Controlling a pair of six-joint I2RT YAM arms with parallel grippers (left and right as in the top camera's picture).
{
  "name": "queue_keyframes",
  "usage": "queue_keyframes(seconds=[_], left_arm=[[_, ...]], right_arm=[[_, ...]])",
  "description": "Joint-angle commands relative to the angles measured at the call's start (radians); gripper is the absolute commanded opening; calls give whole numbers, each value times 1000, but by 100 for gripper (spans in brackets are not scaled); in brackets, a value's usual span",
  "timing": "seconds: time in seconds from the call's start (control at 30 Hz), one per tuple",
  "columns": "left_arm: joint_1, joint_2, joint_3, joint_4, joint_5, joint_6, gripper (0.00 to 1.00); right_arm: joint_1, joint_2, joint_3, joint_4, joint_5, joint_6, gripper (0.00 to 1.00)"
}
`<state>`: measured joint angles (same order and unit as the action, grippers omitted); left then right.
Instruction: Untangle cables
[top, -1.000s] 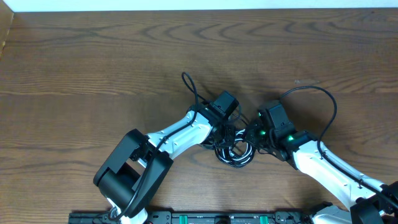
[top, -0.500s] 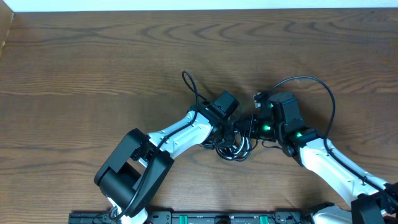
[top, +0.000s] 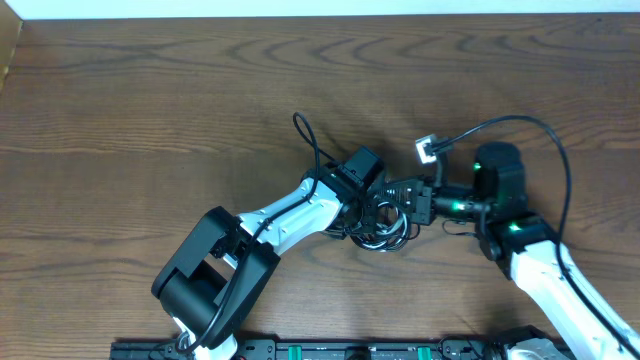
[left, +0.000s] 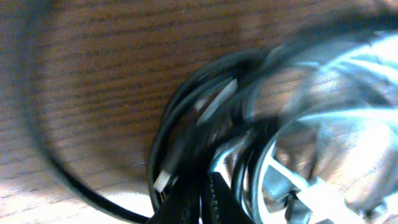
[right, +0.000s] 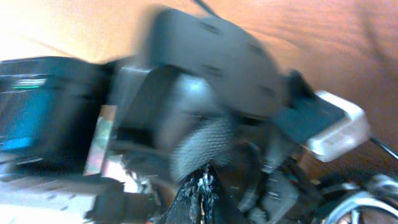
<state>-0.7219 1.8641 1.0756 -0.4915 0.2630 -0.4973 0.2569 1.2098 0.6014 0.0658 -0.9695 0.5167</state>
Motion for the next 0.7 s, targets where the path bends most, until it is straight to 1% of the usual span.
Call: queue_keyframes(seconds=[0.0, 0.13, 0.23, 0.3, 0.37, 0.4, 0.43, 0.5, 0.53, 0.57, 0.63, 0.67], left_arm=[[3, 60, -40, -18, -81, 3, 8], [3, 60, -40, -18, -100, -12, 8], [3, 60, -40, -18, -100, -13, 8], [3, 60, -40, -18, -100, -12, 8], [3, 60, -40, -18, -100, -12, 8], [3, 60, -40, -18, -100, -12, 8], [3, 60, -40, -18, -100, -12, 8], [3, 60, -40, -18, -100, -12, 8], [3, 60, -40, -18, -100, -13, 8], [3, 60, -40, -18, -100, -12, 8], [3, 60, -40, -18, -100, -12, 8], [3, 60, -40, -18, -100, -12, 8]], right_arm=[[-31, -43, 23, 3, -156, -24, 1], [-60, -74, 23, 2, -196, -24, 1], [-74, -82, 23, -9, -189, -24, 1], [-81, -79, 23, -47, -160, -24, 1], [-84, -79, 23, -119, -86, -24, 2], [-84, -79, 23, -168, -29, -24, 8], [-84, -79, 23, -209, 25, -24, 18], [-84, -79, 23, -301, 157, -24, 27], [-84, -78, 23, -338, 220, -24, 33], [-84, -76, 23, -362, 265, -25, 38], [-84, -66, 23, -390, 325, -25, 43], [-84, -59, 23, -393, 336, -24, 45]])
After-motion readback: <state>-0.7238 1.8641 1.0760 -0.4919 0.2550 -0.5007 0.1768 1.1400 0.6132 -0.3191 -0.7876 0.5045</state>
